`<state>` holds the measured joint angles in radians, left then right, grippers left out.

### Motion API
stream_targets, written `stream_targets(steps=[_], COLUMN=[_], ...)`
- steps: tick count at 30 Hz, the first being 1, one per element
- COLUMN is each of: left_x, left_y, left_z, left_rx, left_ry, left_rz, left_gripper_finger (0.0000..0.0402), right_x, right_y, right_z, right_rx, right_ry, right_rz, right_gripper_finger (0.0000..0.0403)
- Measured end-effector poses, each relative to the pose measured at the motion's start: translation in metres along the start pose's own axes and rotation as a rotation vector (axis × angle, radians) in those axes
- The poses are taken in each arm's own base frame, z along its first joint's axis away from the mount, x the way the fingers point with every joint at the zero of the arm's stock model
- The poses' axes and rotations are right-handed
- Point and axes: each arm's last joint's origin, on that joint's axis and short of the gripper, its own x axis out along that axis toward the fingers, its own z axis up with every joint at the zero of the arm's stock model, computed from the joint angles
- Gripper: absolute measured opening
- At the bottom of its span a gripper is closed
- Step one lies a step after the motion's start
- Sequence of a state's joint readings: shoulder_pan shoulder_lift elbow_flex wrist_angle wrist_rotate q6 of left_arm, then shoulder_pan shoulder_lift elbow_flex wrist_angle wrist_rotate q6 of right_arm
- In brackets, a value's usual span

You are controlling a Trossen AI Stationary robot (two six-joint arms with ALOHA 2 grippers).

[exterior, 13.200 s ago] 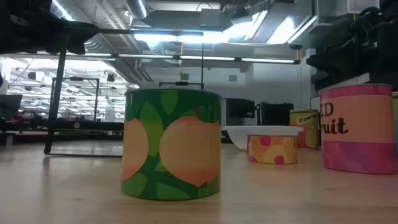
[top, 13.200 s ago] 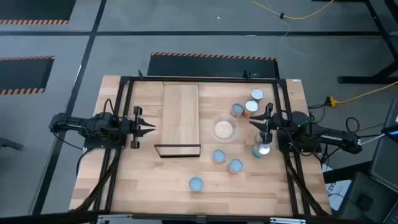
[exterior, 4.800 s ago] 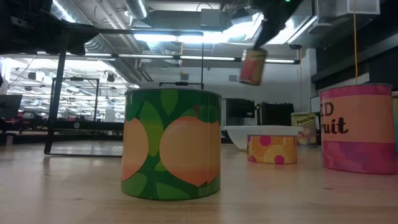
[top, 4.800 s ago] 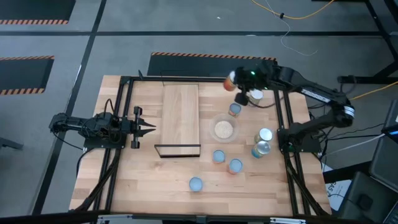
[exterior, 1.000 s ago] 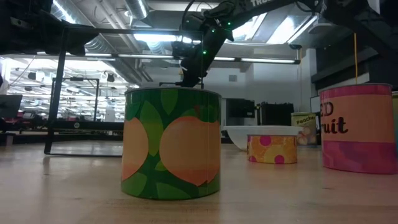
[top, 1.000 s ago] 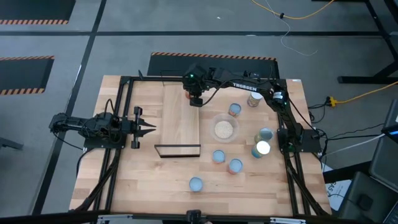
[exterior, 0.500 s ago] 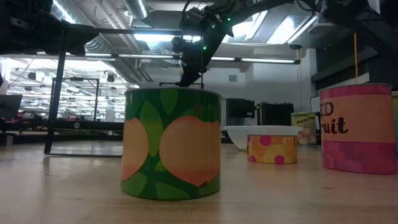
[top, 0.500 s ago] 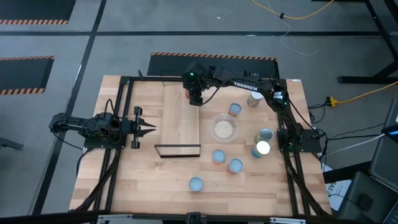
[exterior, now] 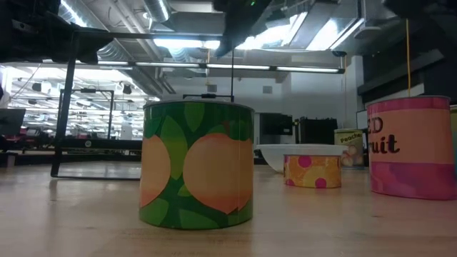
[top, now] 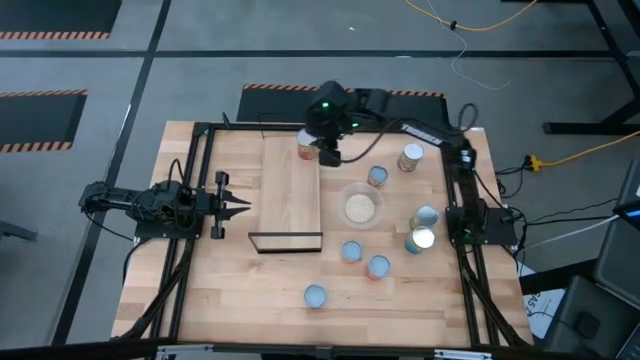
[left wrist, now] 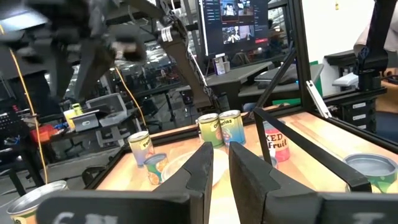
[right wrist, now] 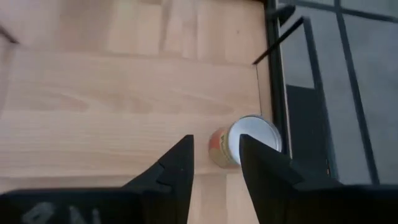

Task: Pick and place cans onto a shelf
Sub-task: Put the large canned pineapple on the shelf

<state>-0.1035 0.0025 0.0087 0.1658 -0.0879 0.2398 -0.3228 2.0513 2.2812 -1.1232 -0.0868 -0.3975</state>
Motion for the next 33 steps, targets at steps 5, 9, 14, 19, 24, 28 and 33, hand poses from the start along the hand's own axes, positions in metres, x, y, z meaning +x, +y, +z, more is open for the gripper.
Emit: stream_targets(steps=[5,9,14,19,24,28,33], left_x=[0.000,0.000,0.000,0.000,0.000,-0.001,-0.003], left_y=[0.000,0.000,0.000,0.001,0.003,0.006,0.011], left_z=[0.000,0.000,0.000,0.002,0.009,0.014,0.021], left_rx=[0.000,0.000,0.007,0.004,-0.008,-0.014,-0.037], left_ry=[0.000,0.004,0.002,-0.020,-0.092,-0.124,-0.187], left_rz=[0.001,0.003,0.003,0.009,0.040,0.123,0.231], left_gripper_finger=[0.0044,0.0044,0.0044,0.0044,0.0044,0.0048,0.0082], right_x=[-0.037,-0.054,-0.067,-0.088,-0.107,-0.112,-0.108], right_y=[0.012,0.025,0.044,0.065,0.083,0.093,0.102], right_z=[-0.015,-0.039,-0.088,-0.138,-0.177,-0.203,-0.224], right_rx=[0.028,0.036,0.109,0.168,0.231,0.279,0.290], right_ry=[-0.019,-0.033,-0.078,-0.148,-0.245,-0.312,-0.373], right_rz=[0.091,0.115,0.090,0.041,-0.027,-0.077,-0.091], right_gripper_finger=[0.0132,0.0132,0.0132,0.0132,0.0132,0.0132,0.0132])
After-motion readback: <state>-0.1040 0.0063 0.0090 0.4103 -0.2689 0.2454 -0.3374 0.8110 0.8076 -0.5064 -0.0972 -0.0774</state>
